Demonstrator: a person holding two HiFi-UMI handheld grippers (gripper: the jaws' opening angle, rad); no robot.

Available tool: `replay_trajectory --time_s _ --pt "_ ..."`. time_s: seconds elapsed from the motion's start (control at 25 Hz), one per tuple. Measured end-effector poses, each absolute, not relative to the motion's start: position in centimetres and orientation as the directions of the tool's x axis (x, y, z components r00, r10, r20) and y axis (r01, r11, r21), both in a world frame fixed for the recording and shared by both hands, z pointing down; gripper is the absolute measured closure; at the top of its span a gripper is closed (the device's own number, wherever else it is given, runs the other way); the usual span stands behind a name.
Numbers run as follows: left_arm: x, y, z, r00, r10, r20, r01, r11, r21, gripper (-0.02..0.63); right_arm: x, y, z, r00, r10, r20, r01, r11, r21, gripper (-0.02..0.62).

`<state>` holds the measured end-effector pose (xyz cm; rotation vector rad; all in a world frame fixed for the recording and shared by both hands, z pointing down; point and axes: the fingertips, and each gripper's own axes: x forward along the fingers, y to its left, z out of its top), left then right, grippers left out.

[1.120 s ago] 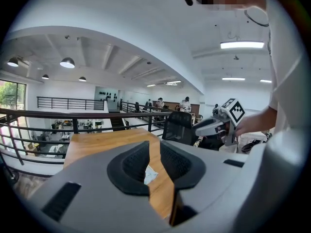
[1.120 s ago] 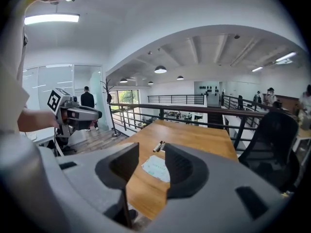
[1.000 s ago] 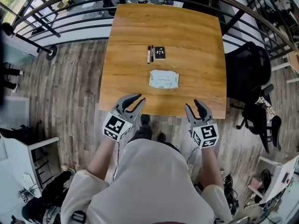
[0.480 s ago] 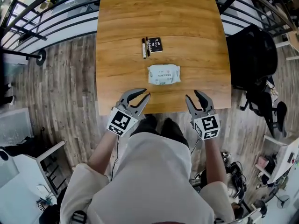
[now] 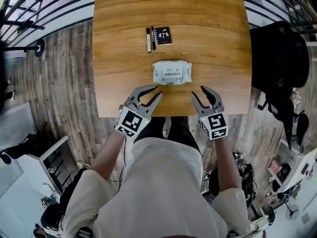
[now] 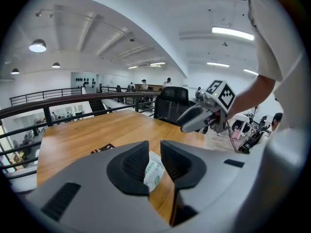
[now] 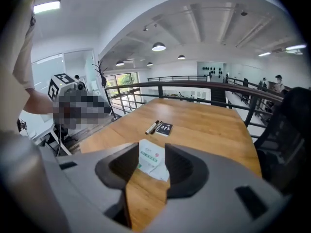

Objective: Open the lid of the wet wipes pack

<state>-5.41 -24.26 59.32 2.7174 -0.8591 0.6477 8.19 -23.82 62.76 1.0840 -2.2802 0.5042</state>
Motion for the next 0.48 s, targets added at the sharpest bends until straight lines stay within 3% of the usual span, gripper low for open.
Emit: replay_trajectory --time_s 0.48 --pt "-1.2 -28.7 67.9 0.672 -0.46 0.58 -0.571 -0.821 0.012 0.534 7.3 -28.1 72.6 -0.598 -0.399 0.695 -0.661 0.736 -0.147 0.443"
